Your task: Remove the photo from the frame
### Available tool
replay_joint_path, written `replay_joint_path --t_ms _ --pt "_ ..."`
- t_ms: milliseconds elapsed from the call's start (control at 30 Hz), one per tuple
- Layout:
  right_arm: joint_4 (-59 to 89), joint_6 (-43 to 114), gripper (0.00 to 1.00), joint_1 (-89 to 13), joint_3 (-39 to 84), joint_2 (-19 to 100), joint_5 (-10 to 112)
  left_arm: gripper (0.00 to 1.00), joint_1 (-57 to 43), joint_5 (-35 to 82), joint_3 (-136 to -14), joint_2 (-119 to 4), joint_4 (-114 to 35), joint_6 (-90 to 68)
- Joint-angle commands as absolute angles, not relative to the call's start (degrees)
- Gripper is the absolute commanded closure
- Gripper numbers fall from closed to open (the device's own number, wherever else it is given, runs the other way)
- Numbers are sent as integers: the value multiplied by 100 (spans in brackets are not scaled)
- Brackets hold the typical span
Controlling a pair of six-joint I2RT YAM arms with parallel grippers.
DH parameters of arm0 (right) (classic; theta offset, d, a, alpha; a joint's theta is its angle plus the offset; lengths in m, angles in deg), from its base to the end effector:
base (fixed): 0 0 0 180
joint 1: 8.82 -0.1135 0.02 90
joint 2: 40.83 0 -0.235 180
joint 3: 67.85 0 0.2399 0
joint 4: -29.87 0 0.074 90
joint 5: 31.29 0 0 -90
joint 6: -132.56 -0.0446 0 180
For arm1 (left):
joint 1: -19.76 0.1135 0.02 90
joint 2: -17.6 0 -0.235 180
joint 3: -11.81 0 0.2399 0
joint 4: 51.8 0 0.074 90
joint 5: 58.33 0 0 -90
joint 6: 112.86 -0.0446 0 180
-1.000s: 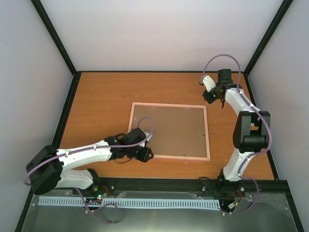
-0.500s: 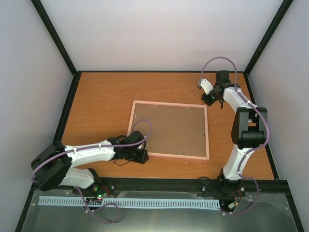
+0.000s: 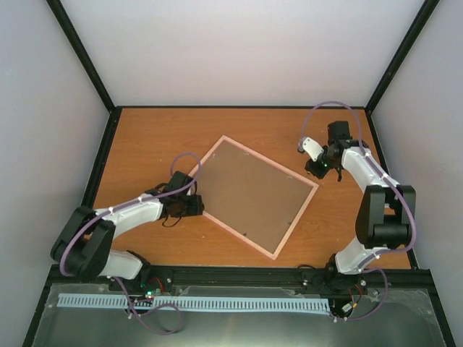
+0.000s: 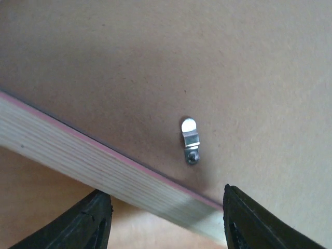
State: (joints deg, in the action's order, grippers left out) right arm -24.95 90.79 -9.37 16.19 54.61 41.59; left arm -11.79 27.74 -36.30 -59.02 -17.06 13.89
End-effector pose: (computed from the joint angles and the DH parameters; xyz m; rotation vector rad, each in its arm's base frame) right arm 0.3243 0.0162 0.1933 -1.1669 2.3708 0.1389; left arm 0.1942 -0.1228 0.1218 -0.1027 2.7568 -0.4465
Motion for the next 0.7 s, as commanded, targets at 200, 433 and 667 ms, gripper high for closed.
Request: replay_joint_path --t_ms 200,433,667 --pt "-3368 9263 97 -1300 359 4125 3734 41 -678 2408 -4718 -7250 -2579 992" --pt "-3820 9106 97 -1997 -9 3358 3677 44 -687 2344 -5028 -7651 -2714 1016" --pt "-3969 8845 97 -2869 -177 3216 3598 44 -696 2431 -5065 -7539 -2620 1031"
